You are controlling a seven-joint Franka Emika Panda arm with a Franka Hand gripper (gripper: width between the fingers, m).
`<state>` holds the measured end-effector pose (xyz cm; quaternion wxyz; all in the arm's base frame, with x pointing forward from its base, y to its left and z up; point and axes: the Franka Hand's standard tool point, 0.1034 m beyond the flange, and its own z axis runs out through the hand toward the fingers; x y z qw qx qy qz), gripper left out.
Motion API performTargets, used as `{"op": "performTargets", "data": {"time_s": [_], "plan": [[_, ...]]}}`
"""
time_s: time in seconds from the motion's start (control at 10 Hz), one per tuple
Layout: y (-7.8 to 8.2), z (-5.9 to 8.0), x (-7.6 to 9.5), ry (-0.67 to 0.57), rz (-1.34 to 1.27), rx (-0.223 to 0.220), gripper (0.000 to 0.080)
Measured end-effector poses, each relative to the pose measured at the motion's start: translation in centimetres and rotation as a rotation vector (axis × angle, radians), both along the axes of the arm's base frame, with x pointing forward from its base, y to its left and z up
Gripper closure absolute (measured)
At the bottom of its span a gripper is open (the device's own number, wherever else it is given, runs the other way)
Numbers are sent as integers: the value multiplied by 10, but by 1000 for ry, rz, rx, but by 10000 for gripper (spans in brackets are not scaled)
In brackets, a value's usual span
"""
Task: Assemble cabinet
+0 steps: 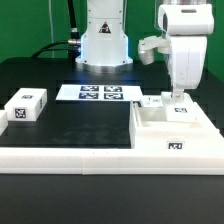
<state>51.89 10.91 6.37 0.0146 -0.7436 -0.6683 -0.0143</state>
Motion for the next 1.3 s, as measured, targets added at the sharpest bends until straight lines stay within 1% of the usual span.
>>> {"op": "performTargets", "data": {"time_s": [0.2, 0.6, 0.9, 1.1, 1.3], "plan": [[0, 0, 1, 0, 1, 0, 731], [-3, 0, 20, -14, -5, 7, 731], [-5, 0, 40, -23, -18, 13, 730], [-6, 0, 49, -33, -23, 16, 730], [-6, 0, 51, -35, -25, 16, 730]]}}
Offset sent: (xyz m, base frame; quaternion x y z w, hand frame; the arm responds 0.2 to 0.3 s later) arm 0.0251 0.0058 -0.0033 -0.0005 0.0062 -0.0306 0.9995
